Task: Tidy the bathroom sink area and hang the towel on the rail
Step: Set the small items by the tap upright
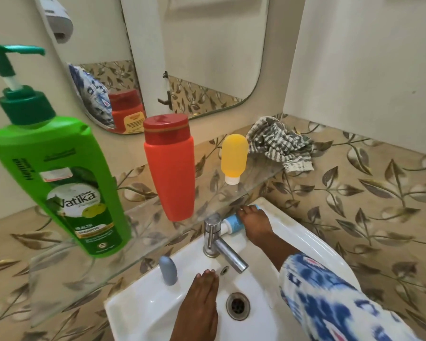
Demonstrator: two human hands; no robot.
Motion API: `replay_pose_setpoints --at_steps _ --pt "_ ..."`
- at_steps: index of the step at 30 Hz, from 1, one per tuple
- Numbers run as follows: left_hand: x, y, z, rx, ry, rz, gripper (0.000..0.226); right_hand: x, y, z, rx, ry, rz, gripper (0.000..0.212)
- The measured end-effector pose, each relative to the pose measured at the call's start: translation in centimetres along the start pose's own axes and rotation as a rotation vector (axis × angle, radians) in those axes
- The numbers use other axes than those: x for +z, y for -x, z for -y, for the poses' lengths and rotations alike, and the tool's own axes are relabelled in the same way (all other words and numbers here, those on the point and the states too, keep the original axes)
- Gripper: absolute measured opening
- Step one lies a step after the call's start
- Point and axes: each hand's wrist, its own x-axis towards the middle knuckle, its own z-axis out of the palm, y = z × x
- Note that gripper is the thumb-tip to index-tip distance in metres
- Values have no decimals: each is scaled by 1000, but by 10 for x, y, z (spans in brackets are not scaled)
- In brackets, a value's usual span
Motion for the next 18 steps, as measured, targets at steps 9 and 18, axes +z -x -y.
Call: replay_pose_setpoints --at_steps 9,18 --pt "16 -2 19 -13 10 40 48 17 -12 -10 23 79 21 49" --pt "31 1 20 -19 60 142 53 12 3 -27 191 -578 -218 55"
